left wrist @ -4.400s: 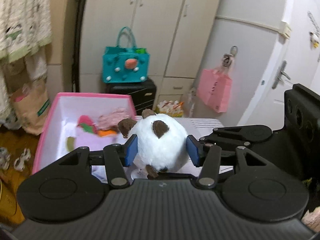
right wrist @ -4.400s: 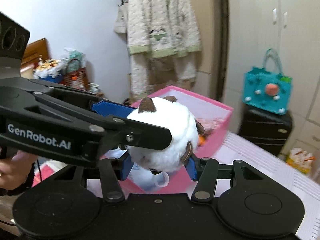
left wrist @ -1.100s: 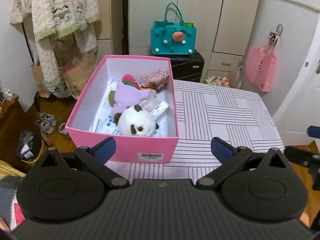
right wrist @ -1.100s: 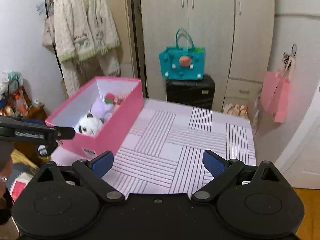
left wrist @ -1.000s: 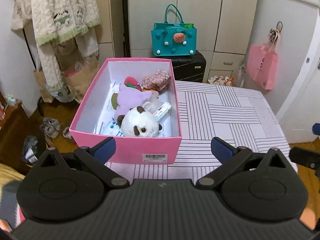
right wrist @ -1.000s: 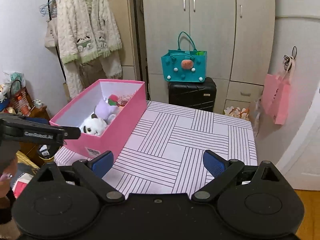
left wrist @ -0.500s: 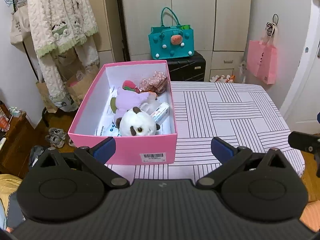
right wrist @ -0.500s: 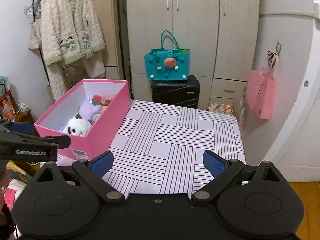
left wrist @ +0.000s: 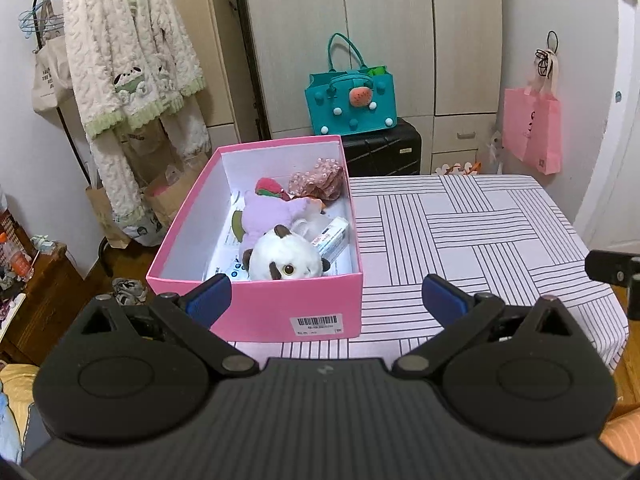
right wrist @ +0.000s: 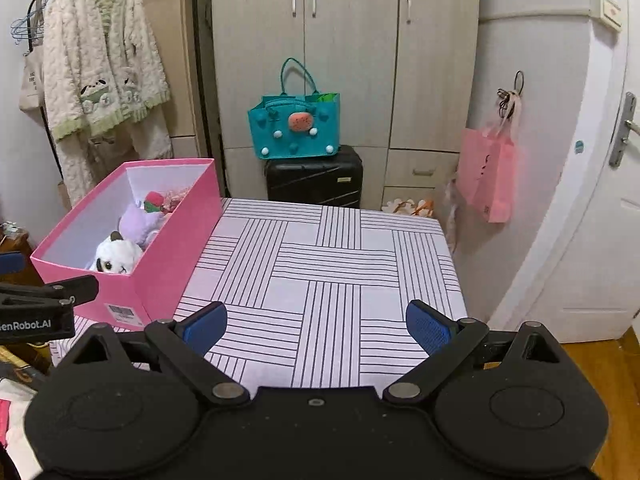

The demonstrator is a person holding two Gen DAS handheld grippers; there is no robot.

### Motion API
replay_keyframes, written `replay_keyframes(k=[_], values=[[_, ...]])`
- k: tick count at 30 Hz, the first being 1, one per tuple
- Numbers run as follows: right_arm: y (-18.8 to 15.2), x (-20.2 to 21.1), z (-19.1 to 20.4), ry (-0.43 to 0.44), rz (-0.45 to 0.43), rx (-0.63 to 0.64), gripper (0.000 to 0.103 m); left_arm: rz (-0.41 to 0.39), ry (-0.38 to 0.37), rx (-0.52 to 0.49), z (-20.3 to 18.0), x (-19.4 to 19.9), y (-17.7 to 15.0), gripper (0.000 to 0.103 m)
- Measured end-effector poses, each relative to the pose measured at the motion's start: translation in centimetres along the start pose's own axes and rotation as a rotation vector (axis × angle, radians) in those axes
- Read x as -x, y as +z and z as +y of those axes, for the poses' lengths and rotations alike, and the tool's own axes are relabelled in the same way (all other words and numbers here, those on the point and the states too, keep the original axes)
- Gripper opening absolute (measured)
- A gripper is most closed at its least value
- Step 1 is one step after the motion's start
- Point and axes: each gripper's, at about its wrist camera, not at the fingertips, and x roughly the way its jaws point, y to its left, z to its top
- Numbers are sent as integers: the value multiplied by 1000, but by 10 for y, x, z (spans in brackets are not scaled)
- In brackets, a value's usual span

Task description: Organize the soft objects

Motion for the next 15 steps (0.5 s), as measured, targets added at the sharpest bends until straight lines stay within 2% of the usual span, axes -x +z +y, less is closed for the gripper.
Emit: replay_keyframes(k=[15], values=[[-7,10,14,-28,-44,6,98,-37,40,39,8,0,-5,103]])
